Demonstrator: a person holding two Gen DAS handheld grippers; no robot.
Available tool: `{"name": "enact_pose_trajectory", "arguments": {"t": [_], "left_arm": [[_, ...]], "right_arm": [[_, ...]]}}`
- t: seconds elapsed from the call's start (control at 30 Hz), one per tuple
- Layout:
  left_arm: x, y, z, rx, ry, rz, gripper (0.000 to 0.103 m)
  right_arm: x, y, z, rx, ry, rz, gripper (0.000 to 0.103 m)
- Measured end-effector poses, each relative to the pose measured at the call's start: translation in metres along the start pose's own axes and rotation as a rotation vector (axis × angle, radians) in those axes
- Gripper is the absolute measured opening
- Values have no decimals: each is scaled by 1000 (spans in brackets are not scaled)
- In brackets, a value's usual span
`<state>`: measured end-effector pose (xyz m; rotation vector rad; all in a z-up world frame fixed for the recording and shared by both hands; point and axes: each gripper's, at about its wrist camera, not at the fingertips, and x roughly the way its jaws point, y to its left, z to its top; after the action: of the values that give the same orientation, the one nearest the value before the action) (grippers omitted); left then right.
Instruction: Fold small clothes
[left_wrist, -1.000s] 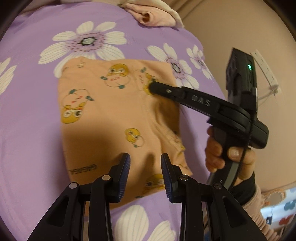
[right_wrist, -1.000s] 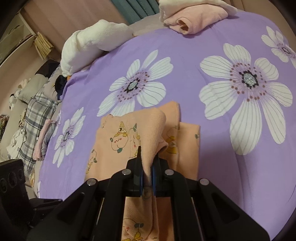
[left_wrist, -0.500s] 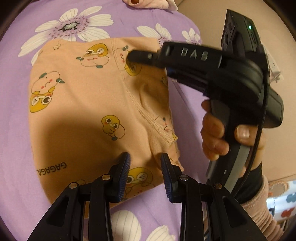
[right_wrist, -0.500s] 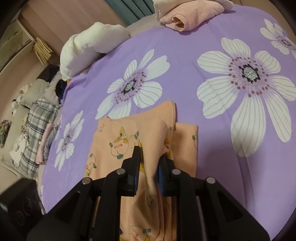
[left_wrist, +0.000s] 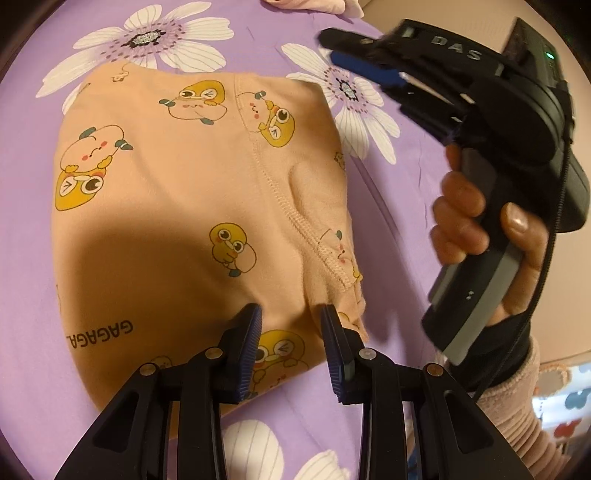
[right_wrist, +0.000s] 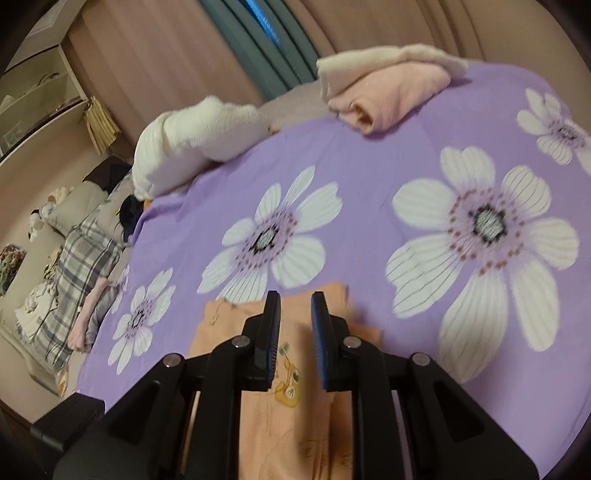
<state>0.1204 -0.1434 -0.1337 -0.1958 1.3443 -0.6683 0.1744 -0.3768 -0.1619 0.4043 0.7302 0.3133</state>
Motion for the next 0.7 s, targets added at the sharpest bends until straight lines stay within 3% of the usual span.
{"name": "enact_pose_trajectory", "arguments": {"t": [0.2,0.37,0.5,0.7], "left_arm": [[-4,-4,-4,1,-18,-15,31],[-32,-3,-6,9,-107,-55,31],[-52,15,2,-46,-197,-3,31],[-50,41,15,-128,-246,64,31]], "right_arm": [[-25,9,-7,-83,-38,-60,18],[-38,18,-27,-152,-4,-104,18],[-45,27,-47,-185,29,-110,18],[-44,42,-75,-233,84,-75,18]]}}
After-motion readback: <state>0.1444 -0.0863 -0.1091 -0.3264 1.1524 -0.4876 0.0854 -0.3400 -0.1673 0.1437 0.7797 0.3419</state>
